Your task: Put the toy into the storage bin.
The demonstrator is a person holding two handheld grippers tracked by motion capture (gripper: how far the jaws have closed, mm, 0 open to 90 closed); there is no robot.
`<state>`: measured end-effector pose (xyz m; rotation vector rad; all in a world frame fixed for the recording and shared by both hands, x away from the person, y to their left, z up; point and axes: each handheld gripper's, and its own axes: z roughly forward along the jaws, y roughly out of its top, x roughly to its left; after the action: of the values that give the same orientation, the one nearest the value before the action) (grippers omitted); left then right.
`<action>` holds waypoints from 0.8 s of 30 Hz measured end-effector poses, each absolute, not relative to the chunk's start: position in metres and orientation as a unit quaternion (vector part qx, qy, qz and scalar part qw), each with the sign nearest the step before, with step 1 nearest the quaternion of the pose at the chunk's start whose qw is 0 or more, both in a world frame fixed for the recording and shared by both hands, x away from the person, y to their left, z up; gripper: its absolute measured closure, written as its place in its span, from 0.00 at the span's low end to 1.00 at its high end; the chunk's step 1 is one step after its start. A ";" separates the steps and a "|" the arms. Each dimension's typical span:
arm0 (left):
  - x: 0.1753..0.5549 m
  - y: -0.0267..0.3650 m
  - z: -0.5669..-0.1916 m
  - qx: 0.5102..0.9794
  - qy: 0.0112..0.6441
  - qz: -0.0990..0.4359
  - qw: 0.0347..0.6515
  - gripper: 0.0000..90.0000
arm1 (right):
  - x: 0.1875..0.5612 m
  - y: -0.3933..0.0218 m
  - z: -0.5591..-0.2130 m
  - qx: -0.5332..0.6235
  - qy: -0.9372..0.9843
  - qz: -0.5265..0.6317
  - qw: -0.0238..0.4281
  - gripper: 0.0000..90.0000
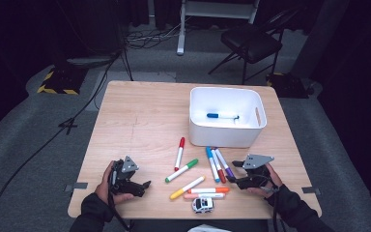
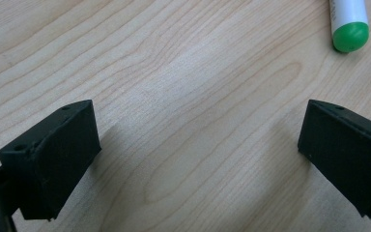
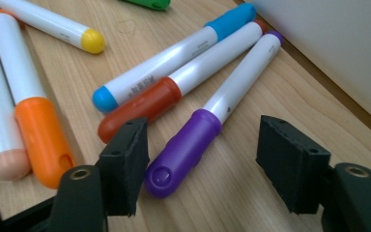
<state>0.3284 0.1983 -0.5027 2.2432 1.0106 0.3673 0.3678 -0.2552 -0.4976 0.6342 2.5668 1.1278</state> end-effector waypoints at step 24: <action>0.328 0.198 -0.503 0.854 0.384 0.141 0.322 0.01 | 0.382 -0.296 -0.501 0.267 0.865 0.404 0.130 0.83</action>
<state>0.3281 0.1983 -0.5028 2.2427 1.0084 0.3691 0.3820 -0.2962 -0.5008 0.7747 2.5141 1.1751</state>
